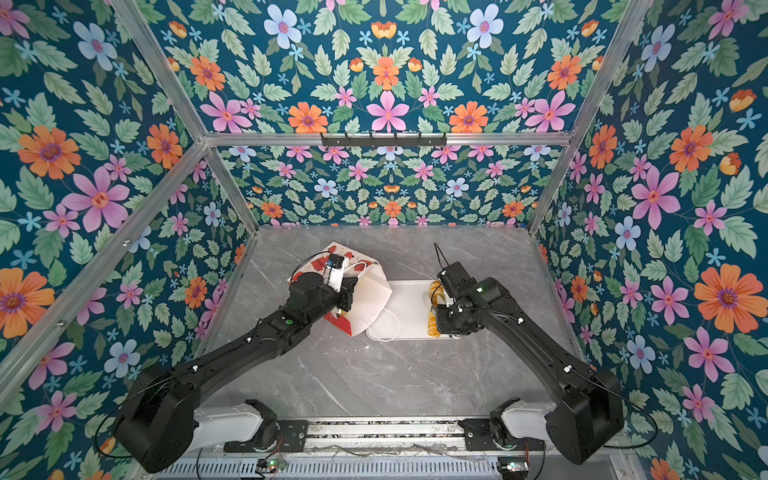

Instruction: Take the fake bread out of the paper bag

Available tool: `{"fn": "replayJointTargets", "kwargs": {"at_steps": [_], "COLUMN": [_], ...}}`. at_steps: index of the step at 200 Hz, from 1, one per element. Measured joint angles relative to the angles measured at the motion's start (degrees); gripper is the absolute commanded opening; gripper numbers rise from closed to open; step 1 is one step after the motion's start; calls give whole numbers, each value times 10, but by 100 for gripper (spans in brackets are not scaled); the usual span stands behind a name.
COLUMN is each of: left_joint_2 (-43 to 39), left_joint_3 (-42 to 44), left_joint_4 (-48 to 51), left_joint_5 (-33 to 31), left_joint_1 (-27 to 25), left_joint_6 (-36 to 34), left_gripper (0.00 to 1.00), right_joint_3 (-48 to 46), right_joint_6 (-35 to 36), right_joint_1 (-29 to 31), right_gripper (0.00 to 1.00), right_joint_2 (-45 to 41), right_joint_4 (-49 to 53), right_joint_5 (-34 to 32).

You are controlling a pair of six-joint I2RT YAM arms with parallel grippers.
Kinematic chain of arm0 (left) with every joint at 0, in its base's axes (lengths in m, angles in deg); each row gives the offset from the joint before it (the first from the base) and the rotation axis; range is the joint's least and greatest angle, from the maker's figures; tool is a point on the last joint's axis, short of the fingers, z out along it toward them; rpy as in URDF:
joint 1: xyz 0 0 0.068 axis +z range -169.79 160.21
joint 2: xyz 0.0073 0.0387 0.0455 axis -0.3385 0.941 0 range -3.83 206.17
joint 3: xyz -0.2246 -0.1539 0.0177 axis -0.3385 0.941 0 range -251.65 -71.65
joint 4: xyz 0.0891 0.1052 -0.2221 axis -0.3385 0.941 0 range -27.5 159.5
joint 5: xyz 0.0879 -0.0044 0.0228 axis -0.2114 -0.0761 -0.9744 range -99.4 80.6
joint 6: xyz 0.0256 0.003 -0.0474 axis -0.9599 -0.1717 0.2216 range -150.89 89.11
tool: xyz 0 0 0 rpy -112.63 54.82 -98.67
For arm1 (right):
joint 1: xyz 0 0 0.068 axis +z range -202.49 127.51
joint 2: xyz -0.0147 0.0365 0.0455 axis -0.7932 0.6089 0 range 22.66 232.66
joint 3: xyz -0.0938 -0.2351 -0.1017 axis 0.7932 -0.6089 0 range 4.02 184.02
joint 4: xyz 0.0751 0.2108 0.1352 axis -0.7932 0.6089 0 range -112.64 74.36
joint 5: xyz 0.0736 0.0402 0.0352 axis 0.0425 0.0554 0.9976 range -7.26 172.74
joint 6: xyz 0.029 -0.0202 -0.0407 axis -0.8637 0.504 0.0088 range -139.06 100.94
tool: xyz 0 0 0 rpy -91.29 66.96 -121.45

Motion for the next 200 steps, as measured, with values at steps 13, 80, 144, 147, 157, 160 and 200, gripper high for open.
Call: {"fn": "replayJointTargets", "kwargs": {"at_steps": [13, 80, 144, 147, 157, 160, 200], "left_joint_2": [0, 0, 0, 1, 2, 2, 4], "left_joint_3": [0, -4, -8, -8, -8, -8, -11], "left_joint_4": [0, 4, 4, 4, 4, 4, 7], "left_joint_5": [-2, -7, -9, -9, -9, -8, -8], "left_joint_1": [0, 0, 0, 0, 0, 0, 0], "left_joint_6": [0, 0, 0, 0, 0, 0, 0], "left_gripper": [0, 0, 0, 0, 0, 0, 0], "right_joint_3": [-2, -52, -92, -95, -102, -104, -113], "right_joint_6": [0, -1, 3, 4, 4, 4, 9], "right_joint_1": [0, 0, -11, -13, -19, -21, -51], "right_gripper": [30, 0, 0, 0, 0, 0, 0], "right_joint_2": [1, 48, 36, 34, 26, 24, 6], "right_joint_4": [-19, -80, -91, -92, -94, -94, -80], "right_joint_5": [14, 49, 32, 32, 31, 31, 12]}}
